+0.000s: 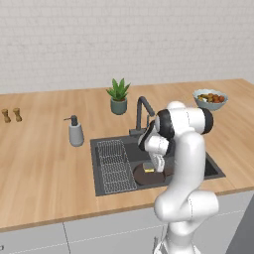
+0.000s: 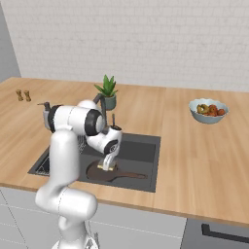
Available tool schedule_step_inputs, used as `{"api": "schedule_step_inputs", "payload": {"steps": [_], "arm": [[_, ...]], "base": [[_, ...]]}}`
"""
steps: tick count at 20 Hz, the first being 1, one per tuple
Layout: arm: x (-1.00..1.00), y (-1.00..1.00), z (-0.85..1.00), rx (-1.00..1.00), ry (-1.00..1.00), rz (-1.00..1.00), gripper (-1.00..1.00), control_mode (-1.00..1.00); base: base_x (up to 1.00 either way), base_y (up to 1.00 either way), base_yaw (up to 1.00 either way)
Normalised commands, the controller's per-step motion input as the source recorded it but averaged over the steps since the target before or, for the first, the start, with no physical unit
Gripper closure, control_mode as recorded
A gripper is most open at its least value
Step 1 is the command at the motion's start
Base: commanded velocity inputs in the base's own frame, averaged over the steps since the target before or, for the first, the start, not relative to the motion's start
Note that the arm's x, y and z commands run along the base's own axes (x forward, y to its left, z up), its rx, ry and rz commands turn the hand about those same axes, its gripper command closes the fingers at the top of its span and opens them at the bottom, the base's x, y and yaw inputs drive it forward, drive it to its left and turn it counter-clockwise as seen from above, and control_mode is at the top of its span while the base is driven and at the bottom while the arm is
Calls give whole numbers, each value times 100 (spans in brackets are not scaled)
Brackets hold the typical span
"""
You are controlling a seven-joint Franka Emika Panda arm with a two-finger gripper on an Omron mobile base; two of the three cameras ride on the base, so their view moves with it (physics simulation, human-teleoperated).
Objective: Pick the pan and sponge and place them into the sink. Then turn on the water.
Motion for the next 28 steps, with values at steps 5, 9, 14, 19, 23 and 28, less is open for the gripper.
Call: {"api": "schedule_step_inputs", "payload": {"steps": [5,9,14,19,23,28], "arm": [[8,9,-26,0,0,7,100,-100],[16,0,-28,0,-5,8,100,-100],[6,1,-17,0,-6,8,-100,-100],[-12,1,11,0,-11,1,-100,-100],[-6,-8,57,0,-11,0,-100,-100],[-4,-15,70,0,-11,0,-100,-100]], "base": [[0,0,0],[0,0,0],[0,0,0],[0,0,0],[0,0,0],[0,0,0]]}}
